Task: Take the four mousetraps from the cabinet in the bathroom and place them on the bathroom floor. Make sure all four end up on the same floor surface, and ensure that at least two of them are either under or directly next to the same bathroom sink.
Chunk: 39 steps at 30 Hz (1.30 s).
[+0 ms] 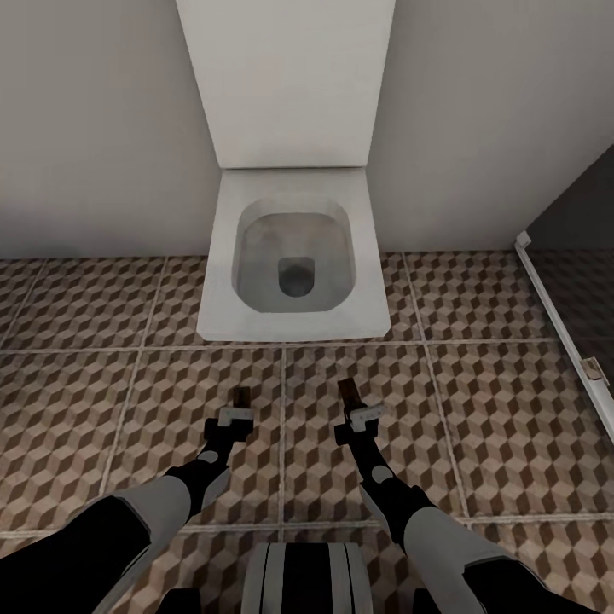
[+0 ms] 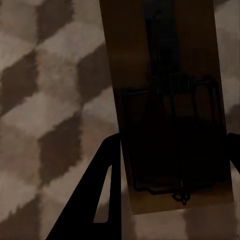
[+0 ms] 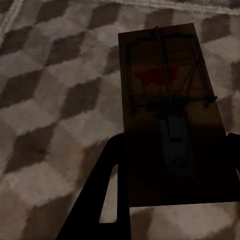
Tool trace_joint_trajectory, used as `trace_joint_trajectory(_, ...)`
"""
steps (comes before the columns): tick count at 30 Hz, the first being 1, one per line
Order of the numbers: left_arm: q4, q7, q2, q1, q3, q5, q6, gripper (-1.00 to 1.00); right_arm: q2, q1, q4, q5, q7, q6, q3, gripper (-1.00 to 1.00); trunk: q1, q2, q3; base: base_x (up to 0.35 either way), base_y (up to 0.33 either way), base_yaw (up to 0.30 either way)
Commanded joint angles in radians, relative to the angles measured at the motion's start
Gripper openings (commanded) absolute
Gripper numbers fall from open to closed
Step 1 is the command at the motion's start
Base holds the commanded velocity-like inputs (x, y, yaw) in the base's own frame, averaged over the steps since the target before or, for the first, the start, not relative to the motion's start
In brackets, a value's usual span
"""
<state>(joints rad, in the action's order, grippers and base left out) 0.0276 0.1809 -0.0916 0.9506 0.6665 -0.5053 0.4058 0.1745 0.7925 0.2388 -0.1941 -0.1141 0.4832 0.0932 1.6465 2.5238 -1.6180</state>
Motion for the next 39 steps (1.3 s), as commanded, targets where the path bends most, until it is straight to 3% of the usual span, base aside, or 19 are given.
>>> trace_joint_trajectory(1, 0.003, 0.006, -0.001, 0.001, 0.008, -0.002, 0.004, -1.00, 0.000, 0.001, -0.001, -0.010, -0.010, 0.000, 0.003, -1.00, 0.000, 0.000, -0.001, 0.000, 0.000, 0.000)
trace_joint_trajectory(8, 0.005, 0.006, -0.002, 0.001, 0.008, -0.002, 0.002, -1.00, 0.000, 0.001, -0.001, -0.010, -0.010, -0.001, 0.003, -1.00, 0.001, 0.001, -0.012, 0.000, 0.000, 0.000)
trace_joint_trajectory(21, 0.006, 0.006, -0.002, -0.002, 0.008, -0.003, 0.002, -1.00, 0.000, 0.001, -0.001, -0.010, -0.010, -0.003, 0.003, -1.00, 0.001, 0.001, -0.012, 0.000, 0.000, 0.000)
trace_joint_trajectory(31, 0.006, 0.006, -0.002, -0.003, 0.008, -0.003, 0.002, -1.00, 0.000, 0.001, -0.001, -0.010, -0.011, -0.003, 0.003, -1.00, 0.006, 0.003, -0.051, 0.000, 0.000, 0.000)
trace_joint_trajectory(39, 0.006, 0.006, -0.003, -0.004, 0.008, -0.003, 0.002, -1.00, 0.000, 0.001, -0.001, -0.010, -0.011, -0.004, 0.003, -1.00, 0.006, 0.003, -0.051, 0.000, 0.000, 0.000)
